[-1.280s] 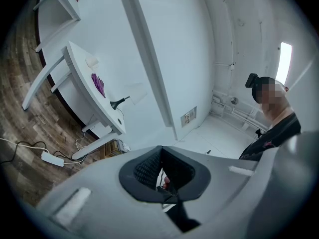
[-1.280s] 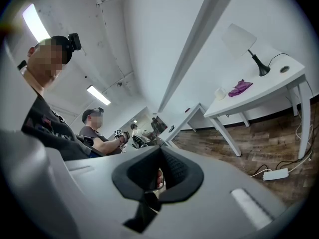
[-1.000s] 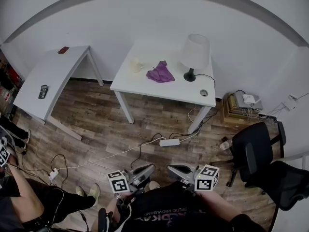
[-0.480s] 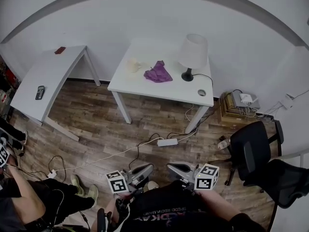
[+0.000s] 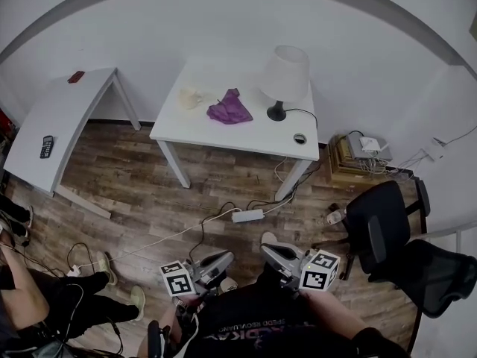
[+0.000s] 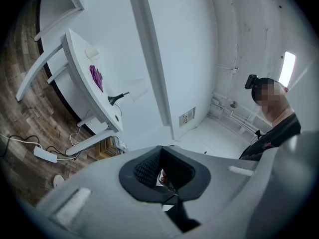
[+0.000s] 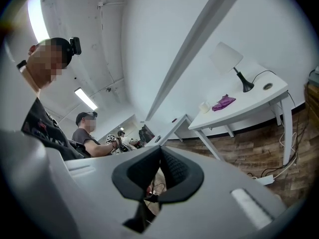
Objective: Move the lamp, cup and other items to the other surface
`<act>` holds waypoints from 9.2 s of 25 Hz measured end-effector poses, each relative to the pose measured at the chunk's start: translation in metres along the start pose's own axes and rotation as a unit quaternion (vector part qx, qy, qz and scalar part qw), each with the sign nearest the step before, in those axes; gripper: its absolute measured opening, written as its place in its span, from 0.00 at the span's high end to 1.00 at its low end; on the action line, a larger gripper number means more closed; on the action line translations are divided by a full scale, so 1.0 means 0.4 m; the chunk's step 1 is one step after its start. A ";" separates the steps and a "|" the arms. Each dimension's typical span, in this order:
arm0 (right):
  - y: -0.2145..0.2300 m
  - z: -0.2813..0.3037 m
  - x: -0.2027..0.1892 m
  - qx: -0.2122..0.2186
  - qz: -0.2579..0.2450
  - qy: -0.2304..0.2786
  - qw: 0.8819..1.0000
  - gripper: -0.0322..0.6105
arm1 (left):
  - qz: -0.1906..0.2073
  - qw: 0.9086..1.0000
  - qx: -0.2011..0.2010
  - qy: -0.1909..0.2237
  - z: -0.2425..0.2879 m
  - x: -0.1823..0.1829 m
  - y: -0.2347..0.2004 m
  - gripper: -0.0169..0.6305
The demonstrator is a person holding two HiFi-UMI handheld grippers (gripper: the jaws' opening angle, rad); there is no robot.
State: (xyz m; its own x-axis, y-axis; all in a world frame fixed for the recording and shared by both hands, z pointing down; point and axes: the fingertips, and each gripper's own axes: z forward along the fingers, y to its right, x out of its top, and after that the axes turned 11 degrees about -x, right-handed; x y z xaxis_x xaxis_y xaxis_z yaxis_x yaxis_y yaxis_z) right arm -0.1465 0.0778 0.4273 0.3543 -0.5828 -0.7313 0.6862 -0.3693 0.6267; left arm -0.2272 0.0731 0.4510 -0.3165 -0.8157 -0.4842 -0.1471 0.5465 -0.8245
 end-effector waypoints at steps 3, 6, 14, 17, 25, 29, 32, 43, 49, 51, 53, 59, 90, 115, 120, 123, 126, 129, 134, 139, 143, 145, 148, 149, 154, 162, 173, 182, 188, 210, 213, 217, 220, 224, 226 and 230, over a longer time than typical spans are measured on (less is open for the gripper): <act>0.048 0.017 0.040 -0.006 0.000 0.006 1.000 0.94 | 0.004 1.000 0.010 0.007 0.016 0.025 -0.021 0.98; 0.101 0.049 0.105 -0.010 -0.011 0.008 1.000 0.84 | 0.011 0.999 0.026 0.026 0.030 0.064 -0.045 0.98; 0.314 0.153 0.319 -0.052 -0.085 0.012 0.995 0.82 | 0.042 0.995 0.066 0.067 0.092 0.173 -0.114 0.98; 0.425 0.194 0.389 -0.098 -0.136 0.011 0.986 0.79 | 0.047 0.992 0.081 0.084 0.111 0.202 -0.150 0.98; 0.769 0.277 0.569 -0.217 -0.201 0.015 0.955 0.73 | 0.049 0.987 0.115 0.101 0.175 0.243 -0.223 0.98; 0.911 0.342 0.637 -0.258 -0.238 0.004 0.936 0.70 | 0.047 0.981 0.145 0.120 0.177 0.252 -0.242 0.98; 0.994 0.410 0.683 -0.271 -0.250 -0.001 0.930 0.68 | 0.040 0.975 0.170 0.135 0.168 0.256 -0.257 0.98; 1.183 0.643 0.767 -0.281 -0.278 -0.014 0.919 0.62 | 0.003 0.959 0.232 0.162 0.199 0.197 -0.295 0.98; 1.215 0.714 0.804 -0.278 -0.272 0.003 0.921 0.59 | -0.013 0.945 0.265 0.189 0.170 0.167 -0.305 0.98; 1.204 0.740 0.813 -0.275 -0.280 0.008 0.920 0.59 | -0.015 0.944 0.270 0.189 0.164 0.163 -0.301 0.98; 1.204 0.757 0.817 -0.277 -0.287 0.009 0.917 0.60 | -0.016 0.943 0.275 0.187 0.156 0.165 -0.296 0.98; 1.214 0.765 0.815 -0.285 -0.297 0.009 0.911 0.69 | -0.023 0.939 0.287 0.187 0.123 0.174 -0.291 0.98; 1.181 0.644 0.835 -0.289 -0.282 0.056 0.913 0.70 | -0.028 0.942 0.276 0.190 0.182 0.132 -0.318 0.98; 1.106 0.164 0.910 -0.406 -0.240 0.132 0.872 0.70 | -0.012 0.987 0.147 0.068 0.194 0.220 -0.261 0.98; 1.113 0.035 0.910 -0.438 -0.228 0.147 0.857 0.70 | -0.009 0.992 0.119 0.038 0.225 0.208 -0.254 0.98; 1.115 -0.061 0.909 -0.461 -0.222 0.157 0.845 0.70 | -0.014 0.994 0.102 0.025 0.248 0.194 -0.251 0.98; 1.109 -0.149 0.900 -0.481 -0.215 0.167 0.833 0.70 | -0.016 0.996 0.087 0.014 0.260 0.185 -0.244 0.98; 1.099 -0.234 0.889 -0.499 -0.211 0.176 0.822 0.70 | -0.014 0.997 0.071 -0.003 0.276 0.172 -0.235 0.98; 1.065 -0.366 0.867 -0.525 -0.204 0.191 0.804 0.70 | -0.018 0.998 0.046 -0.028 0.294 0.149 -0.217 0.98; 1.016 -0.508 0.827 -0.552 -0.199 0.200 0.784 0.70 | -0.028 0.998 0.018 -0.057 0.305 0.104 -0.189 0.98; 0.981 -0.629 0.773 -0.578 -0.191 0.205 0.767 0.70 | -0.046 0.995 -0.004 -0.085 0.307 0.050 -0.172 0.98; 0.966 -0.683 0.748 -0.590 -0.186 0.206 0.758 0.70 | -0.057 0.994 -0.014 -0.097 0.305 0.022 -0.164 0.98; 0.951 -0.757 0.717 -0.604 -0.178 0.211 0.748 0.70 | -0.067 0.991 -0.024 -0.109 0.313 -0.011 -0.158 0.98; 0.947 -0.785 0.705 -0.608 -0.175 0.213 0.744 0.70 | -0.068 0.991 -0.028 -0.113 0.319 -0.020 -0.154 0.98; 0.948 -0.937 0.676 -0.635 -0.161 0.224 0.722 0.70 | -0.058 0.988 -0.042 -0.134 0.373 -0.040 -0.134 0.98; 1.024 -1.140 0.683 -0.659 -0.136 0.239 0.701 0.70 | -0.057 0.984 -0.050 -0.163 0.526 -0.098 -0.141 0.98; 1.240 -1.377 0.611 -0.679 -0.089 0.245 0.686 0.70 | -0.055 0.973 -0.015 -0.223 0.734 -0.240 -0.161 0.98; 1.366 -1.528 0.470 -0.702 -0.039 0.251 0.666 0.70 | -0.075 0.956 0.001 -0.283 0.871 -0.365 -0.172 0.98; 1.443 -1.597 0.374 -0.718 -0.010 0.261 0.645 0.70 | -0.078 0.943 0.018 -0.323 0.932 -0.418 -0.189 0.98; 1.673 -1.729 -0.002 -0.751 0.111 0.280 0.588 0.70 | -0.102 0.899 0.077 -0.419 0.980 -0.616 -0.236 0.98; 1.707 -1.723 -0.046 -0.752 0.119 0.275 0.587 0.70 | -0.106 0.893 0.087 -0.429 0.962 -0.636 -0.238 0.98; 1.755 -1.714 -0.104 -0.754 0.127 0.265 0.588 0.70 | -0.114 0.883 0.102 -0.444 0.939 -0.659 -0.251 0.98; 1.790 -1.704 -0.150 -0.756 0.131 0.257 0.588 0.70 | -0.119 0.877 0.119 -0.449 0.920 -0.675 -0.268 0.98; 1.821 -1.692 -0.206 -0.761 0.134 0.248 0.584 0.70 | -0.120 0.866 0.129 -0.467 0.896 -0.691 -0.282 0.98; 1.832 -1.686 -0.220 -0.764 0.132 0.245 0.583 0.70 | -0.119 0.868 0.128 -0.465 0.900 -0.695 -0.293 0.98; 1.842 -1.681 -0.218 -0.764 0.122 0.246 0.584 0.70 | -0.125 0.868 0.130 -0.463 0.905 -0.705 -0.309 0.98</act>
State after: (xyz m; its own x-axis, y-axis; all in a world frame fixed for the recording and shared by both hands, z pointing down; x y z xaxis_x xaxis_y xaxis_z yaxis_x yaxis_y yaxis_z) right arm 0.7553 0.3431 0.7717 0.4419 -0.0665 -0.8946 0.2101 0.9772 0.0311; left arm 0.2194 0.1668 0.5833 0.6017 -0.7708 -0.2094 0.1514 0.3675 -0.9176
